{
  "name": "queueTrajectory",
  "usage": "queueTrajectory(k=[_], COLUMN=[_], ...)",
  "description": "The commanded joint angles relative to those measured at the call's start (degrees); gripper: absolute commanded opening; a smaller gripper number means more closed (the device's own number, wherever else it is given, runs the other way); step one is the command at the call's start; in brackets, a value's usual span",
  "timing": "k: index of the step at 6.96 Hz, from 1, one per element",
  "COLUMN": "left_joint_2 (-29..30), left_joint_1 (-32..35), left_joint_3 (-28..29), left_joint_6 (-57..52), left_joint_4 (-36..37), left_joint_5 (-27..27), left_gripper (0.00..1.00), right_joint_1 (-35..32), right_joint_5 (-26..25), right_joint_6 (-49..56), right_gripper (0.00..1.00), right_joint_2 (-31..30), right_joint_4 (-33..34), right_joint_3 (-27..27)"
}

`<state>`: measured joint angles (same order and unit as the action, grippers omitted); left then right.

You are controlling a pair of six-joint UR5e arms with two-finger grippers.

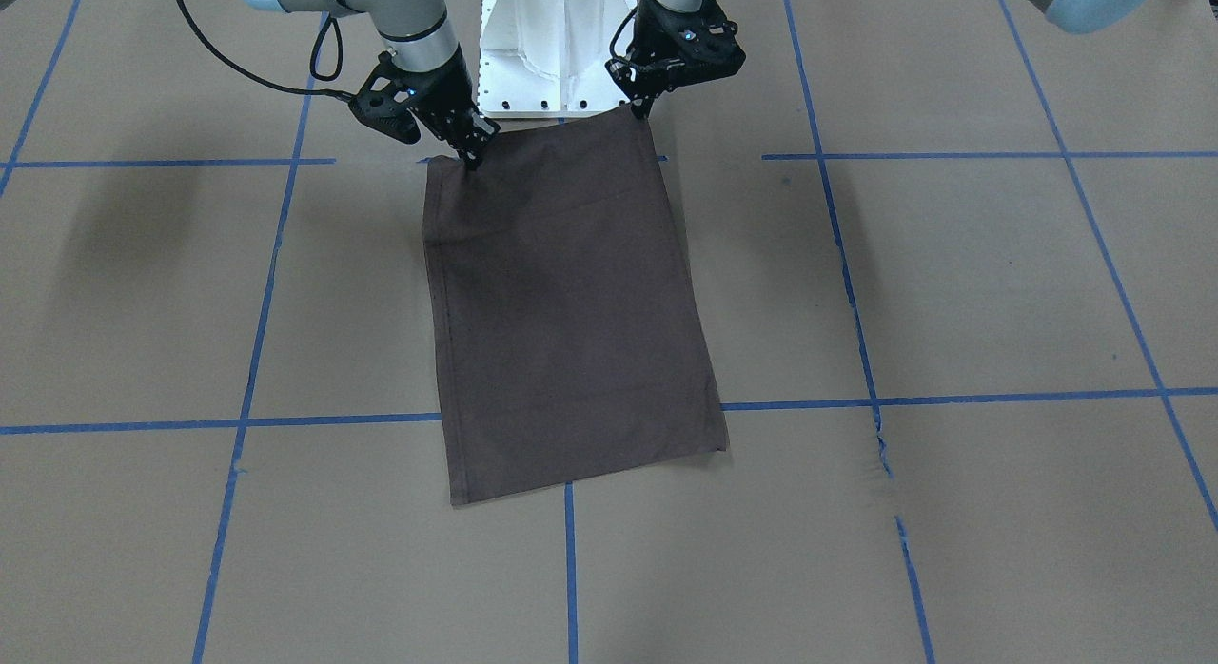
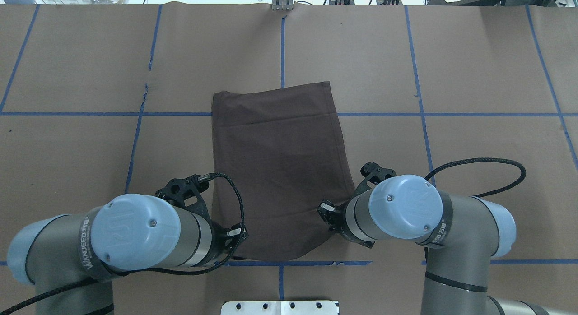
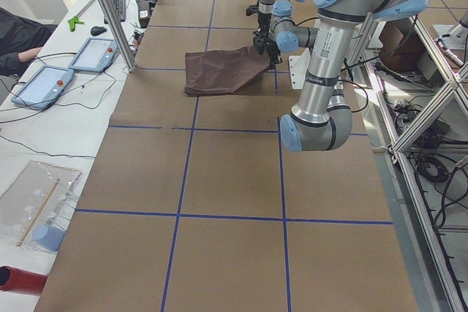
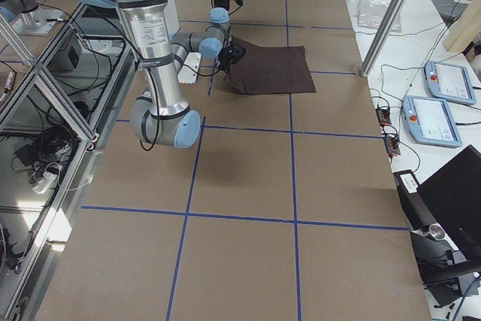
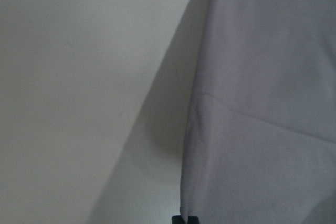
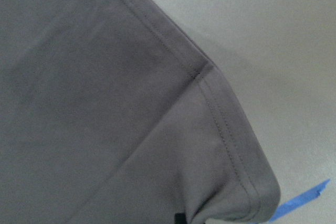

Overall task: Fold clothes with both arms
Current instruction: 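Lift the near edge with both grippers and fold it toward the far edge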

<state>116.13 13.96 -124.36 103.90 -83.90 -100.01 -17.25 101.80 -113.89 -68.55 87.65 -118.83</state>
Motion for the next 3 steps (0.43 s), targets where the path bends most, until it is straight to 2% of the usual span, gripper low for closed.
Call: queueTrajectory(k=[1,2,3], left_joint_2=[-0.2,0.1,0.8], left_joint_1=[-0.6,0.1,4.5], left_joint_3=[-0.9,-0.8,-0.6], left_joint_6=[0.0,-0.6,-1.8], left_joint_4=[1.0,1.4,2.4], left_joint_5=[0.0,0.0,-0.4], left_gripper=[0.0,0.0,0.0], right_joint_1=[0.8,-2.7,-6.4], right_joint_5=[1.1,1.3,2.1], right_joint_6=[0.9,6.3,7.8], right_gripper=[0.0,0.0,0.0], right_joint_2=[0.8,3.0,3.6], right_joint_4=[-0.2,-0.2,0.0], right_joint_3=[-0.4,0.4,1.4])
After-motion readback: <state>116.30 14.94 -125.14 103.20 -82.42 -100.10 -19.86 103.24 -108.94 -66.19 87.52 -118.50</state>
